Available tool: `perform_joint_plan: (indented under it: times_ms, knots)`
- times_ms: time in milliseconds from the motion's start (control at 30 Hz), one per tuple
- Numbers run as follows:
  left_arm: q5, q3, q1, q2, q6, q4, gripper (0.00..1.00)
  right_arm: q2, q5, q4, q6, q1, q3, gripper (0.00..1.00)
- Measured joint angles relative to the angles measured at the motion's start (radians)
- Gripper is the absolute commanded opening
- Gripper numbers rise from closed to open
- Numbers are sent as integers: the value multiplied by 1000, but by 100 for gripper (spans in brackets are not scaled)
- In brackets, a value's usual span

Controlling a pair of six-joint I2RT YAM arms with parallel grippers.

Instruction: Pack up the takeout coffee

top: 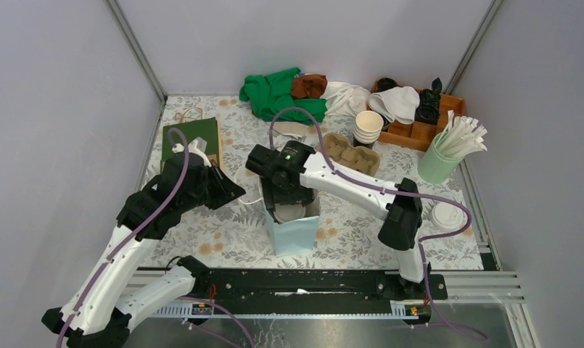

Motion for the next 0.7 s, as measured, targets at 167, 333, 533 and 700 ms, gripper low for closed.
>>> perform_joint_plan:
  times_ms: [167, 333, 533, 700]
  knots:
    - [76, -41, 0, 11, -7, 93, 0, -41, -8, 28, -27, -78, -97, 43]
    - [163, -68, 0, 31, -11, 212, 0, -58, 5, 37, -116, -173, -77, 43]
    - [247, -90, -17, 84, -31, 376, 12, -58, 9, 67, -249, -244, -40, 43]
    - [261, -79, -40, 125, -12, 415, 60, -58, 2, 105, -346, -272, -37, 42]
